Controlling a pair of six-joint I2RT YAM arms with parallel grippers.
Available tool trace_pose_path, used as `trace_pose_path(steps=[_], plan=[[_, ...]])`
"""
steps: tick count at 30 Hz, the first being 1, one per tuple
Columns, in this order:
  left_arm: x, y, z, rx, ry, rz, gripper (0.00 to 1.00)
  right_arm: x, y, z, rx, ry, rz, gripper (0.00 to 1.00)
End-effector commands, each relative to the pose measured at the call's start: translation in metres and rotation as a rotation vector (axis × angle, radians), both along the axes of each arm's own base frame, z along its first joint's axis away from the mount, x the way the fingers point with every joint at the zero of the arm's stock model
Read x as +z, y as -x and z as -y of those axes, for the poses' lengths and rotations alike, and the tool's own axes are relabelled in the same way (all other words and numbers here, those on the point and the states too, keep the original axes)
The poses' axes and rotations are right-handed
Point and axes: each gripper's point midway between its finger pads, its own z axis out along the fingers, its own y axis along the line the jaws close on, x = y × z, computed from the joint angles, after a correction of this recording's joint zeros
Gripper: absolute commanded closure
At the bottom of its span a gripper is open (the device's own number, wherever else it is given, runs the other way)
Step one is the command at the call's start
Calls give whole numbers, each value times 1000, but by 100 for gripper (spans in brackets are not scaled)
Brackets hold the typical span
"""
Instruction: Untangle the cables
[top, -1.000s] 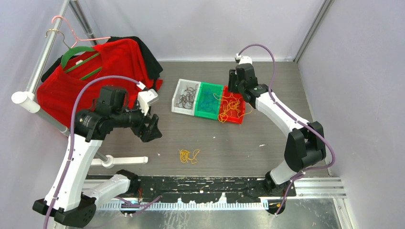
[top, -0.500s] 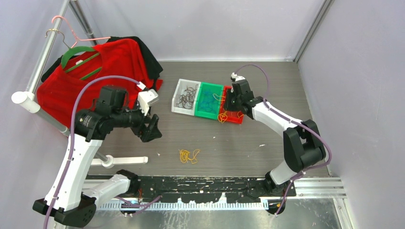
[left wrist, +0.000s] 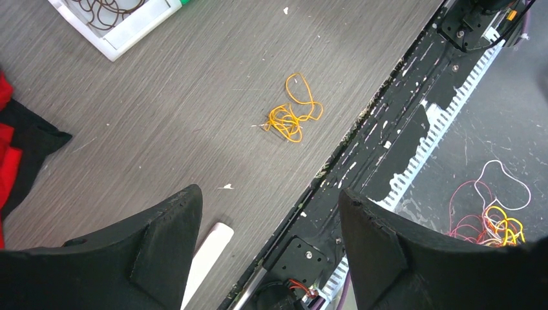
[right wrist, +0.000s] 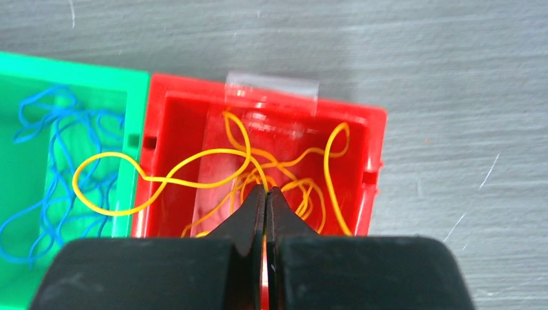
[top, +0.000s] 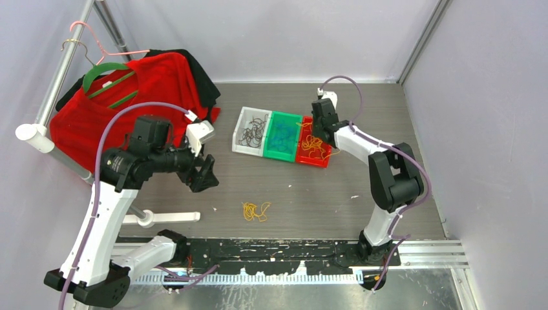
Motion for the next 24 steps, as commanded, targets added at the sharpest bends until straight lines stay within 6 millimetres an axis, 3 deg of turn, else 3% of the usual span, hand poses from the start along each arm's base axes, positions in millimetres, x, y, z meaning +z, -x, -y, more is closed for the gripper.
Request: trace_pose_path(steps=[1,7,10,12,16,20,24], plan=[[11,-1,2,-23,9,38,23,14,-35,5,-21,85,85,99],[8,-2,3,-29,4,31,23,-45,-27,-8,37,119,-56,90],[6,-2,3,-30,1,28,23,-47,-22,-10,38,122,-70,81],[6,-3,3,-30,1,28,23,-35,-21,-9,33,117,-49,71],[7,-3,4,-34,3,26,23,8,-23,-10,45,92,30,53],[6,-3,3,-32,2,25,23,52,-21,-11,55,59,82,51],[6,-2,3,-33,4,25,23,80,-12,-8,44,30,128,51]])
